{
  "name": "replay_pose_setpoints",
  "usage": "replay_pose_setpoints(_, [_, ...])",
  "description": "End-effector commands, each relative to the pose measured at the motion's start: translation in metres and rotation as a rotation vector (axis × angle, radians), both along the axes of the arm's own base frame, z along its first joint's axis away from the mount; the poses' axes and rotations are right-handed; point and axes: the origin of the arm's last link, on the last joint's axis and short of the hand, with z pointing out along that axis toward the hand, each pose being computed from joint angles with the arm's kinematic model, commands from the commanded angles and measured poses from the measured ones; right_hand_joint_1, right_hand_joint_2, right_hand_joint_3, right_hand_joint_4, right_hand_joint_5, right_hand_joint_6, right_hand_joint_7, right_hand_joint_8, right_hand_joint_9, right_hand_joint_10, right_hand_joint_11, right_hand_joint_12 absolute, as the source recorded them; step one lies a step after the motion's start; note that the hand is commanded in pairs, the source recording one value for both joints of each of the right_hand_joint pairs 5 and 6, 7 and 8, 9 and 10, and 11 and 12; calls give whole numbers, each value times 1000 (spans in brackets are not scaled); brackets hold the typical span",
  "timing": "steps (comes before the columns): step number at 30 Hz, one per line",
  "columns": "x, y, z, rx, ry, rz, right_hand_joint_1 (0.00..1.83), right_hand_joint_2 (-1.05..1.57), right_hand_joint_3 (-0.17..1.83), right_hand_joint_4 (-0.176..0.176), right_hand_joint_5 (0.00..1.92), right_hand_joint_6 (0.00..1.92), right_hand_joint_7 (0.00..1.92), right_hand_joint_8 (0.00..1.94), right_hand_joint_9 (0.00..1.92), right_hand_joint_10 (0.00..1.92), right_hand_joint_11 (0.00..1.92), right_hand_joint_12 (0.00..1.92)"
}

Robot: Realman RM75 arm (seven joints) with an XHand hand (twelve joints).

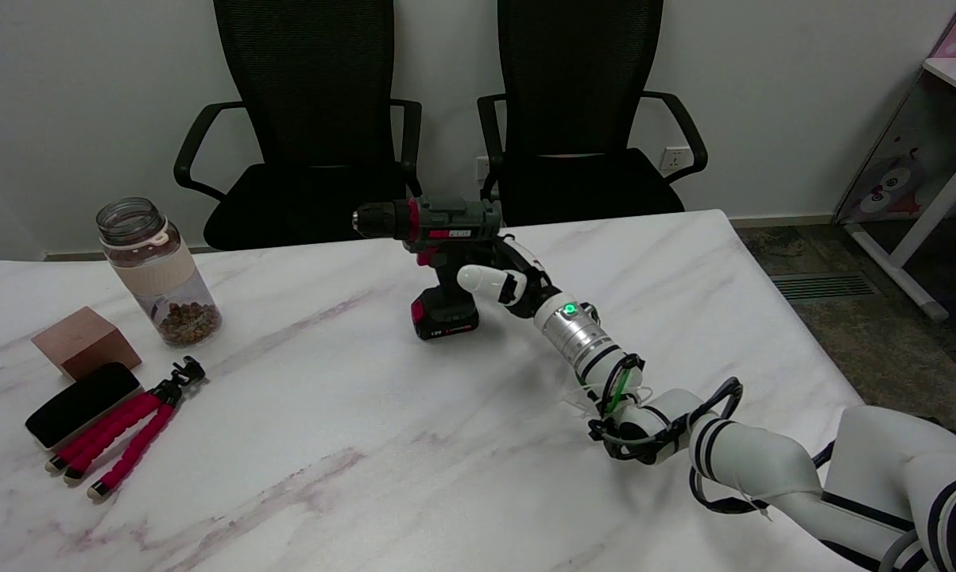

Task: Pick up the power screwdriver.

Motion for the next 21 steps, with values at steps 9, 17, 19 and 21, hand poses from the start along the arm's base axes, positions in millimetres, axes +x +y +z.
replay_pose_setpoints(9, [3,-2,-14,18,-40,12,861,-408,1034,176,426,426,426,426,242,242,292,292])
replay_pose_setpoints(17, [5,-2,-18,26,-73,14,860,-402,1018,176,422,422,422,422,243,243,294,294])
replay_pose_setpoints(19, [5,-2,-18,27,-77,14,860,-402,1018,176,420,420,420,420,242,242,292,292])
replay_pose_setpoints(21, [5,-2,-19,27,-80,13,860,-401,1017,176,420,420,420,420,240,240,289,289])
